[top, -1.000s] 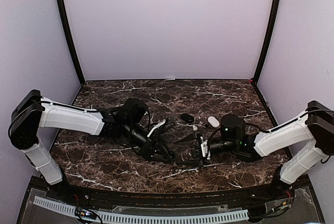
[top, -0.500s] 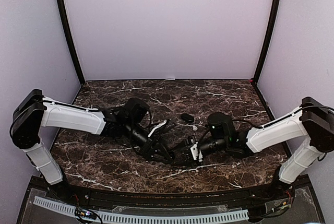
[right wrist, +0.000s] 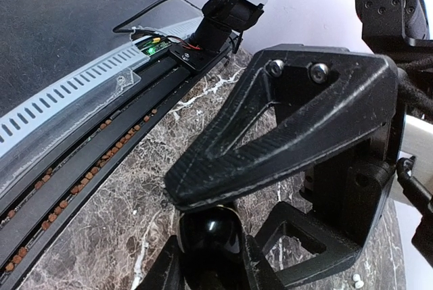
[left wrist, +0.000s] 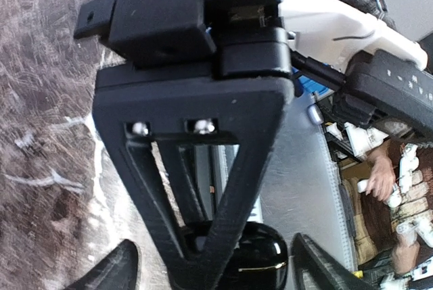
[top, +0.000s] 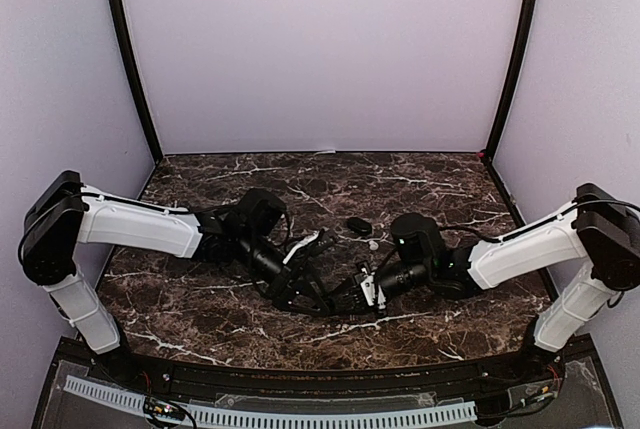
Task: Insert the wireless bluetooth earbuds into the charging case
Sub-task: Pass from the left arm to the right, then pass from the right arm to the left
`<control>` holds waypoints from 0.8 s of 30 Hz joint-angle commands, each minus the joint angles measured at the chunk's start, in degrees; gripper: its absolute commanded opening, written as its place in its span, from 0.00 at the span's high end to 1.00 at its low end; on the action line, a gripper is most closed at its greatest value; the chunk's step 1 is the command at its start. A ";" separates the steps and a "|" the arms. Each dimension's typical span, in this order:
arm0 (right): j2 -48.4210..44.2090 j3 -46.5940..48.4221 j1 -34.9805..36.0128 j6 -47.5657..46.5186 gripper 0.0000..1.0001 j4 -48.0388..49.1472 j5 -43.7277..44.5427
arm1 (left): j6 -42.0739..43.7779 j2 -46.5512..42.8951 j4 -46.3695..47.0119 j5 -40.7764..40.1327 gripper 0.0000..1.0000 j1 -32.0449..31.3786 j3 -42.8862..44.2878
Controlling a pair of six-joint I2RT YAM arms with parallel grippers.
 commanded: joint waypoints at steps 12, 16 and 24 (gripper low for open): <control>-5.72 -9.40 0.38 14.10 0.80 9.02 6.04 | -0.15 -18.02 13.48 -23.84 0.02 0.29 -12.69; -8.50 -13.04 -0.35 18.37 0.80 9.96 9.02 | 0.99 -25.31 20.38 -35.95 0.02 0.29 -19.38; -12.12 -13.82 -4.30 28.40 0.77 6.31 11.06 | 6.55 -29.37 40.45 -36.03 0.04 0.28 -33.14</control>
